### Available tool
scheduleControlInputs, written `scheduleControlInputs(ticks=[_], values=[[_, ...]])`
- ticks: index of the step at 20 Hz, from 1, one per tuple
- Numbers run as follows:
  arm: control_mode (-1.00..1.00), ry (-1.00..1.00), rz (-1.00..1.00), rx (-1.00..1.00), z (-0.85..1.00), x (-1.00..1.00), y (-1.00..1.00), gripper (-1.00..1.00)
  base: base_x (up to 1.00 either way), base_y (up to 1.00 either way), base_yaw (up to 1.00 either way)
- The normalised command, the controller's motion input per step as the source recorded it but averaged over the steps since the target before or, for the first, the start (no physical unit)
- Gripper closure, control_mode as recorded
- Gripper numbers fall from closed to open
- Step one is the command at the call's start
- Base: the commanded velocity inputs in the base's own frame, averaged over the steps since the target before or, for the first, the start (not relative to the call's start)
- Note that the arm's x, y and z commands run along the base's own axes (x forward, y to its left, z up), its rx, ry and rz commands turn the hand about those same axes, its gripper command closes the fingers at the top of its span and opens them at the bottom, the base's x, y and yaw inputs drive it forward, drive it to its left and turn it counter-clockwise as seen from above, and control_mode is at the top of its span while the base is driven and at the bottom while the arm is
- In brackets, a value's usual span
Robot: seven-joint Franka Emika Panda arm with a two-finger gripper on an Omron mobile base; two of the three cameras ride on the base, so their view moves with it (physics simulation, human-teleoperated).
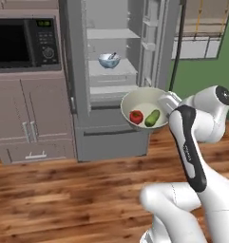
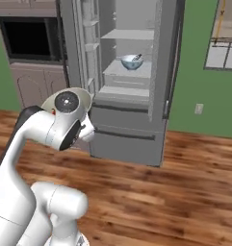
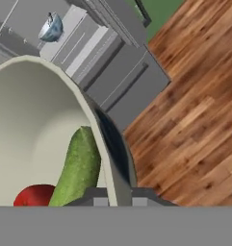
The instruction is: Place the bowl with the bell pepper and cucumber on the top shelf of the fridge. Place the bowl with the fishs on the second highest shelf of the fridge.
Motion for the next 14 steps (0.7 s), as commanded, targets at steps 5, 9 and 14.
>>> scheduleControlInputs(ticks=[5,9,14], values=[[1.0,0.0,0.0,0.0,0.0,0.0,0.0,1.0,1.0,0.0,0.0],[1.0,0.0,0.0,0.0,0.0,0.0,0.0,1.0,1.0,0.0,0.0],[1.0,0.0,0.0,0.0,0.0,0.0,0.0,1.0,1.0,0.06,0.0]])
